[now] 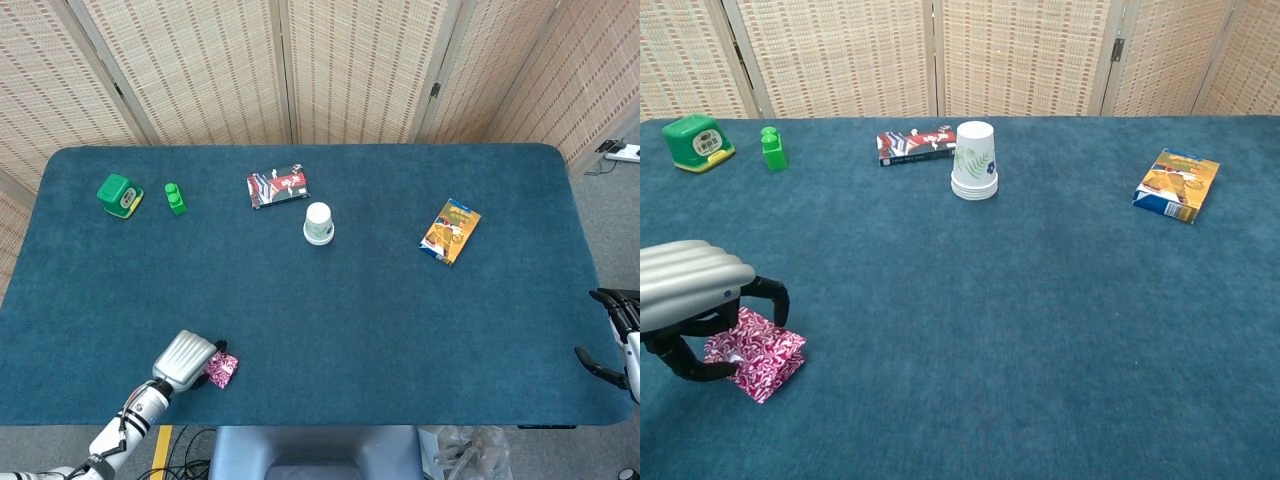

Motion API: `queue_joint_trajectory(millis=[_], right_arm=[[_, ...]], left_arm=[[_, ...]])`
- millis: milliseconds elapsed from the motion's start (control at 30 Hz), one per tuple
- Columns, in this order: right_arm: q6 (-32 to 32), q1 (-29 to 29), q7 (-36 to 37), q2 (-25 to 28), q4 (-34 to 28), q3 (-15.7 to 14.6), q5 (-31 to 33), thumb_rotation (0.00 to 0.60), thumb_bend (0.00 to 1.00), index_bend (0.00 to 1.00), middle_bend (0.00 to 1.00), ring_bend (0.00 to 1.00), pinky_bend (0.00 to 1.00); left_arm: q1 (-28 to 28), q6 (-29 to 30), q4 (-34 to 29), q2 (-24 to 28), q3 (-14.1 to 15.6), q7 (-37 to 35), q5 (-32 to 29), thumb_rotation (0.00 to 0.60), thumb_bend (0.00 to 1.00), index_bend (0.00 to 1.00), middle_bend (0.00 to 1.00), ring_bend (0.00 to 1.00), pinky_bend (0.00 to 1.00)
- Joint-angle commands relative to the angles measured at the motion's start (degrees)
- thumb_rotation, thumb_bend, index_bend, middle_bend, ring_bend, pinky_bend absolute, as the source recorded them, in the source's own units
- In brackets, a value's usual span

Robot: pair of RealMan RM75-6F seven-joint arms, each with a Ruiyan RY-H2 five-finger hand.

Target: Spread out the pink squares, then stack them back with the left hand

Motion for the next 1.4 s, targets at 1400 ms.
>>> queue_joint_trajectory(millis=[1400], right_arm=[[0.29,-0.28,-0.87,0.01,-0.69,0.02,0.30,0.600,0.25,0.16,0.21,0.21,0.28]], left_arm=[[-0.80,-4.12,0.38,1.08,-0.46,1.97,-1.98,0.600,0.30,0.30,0.99,0.92,1.00]])
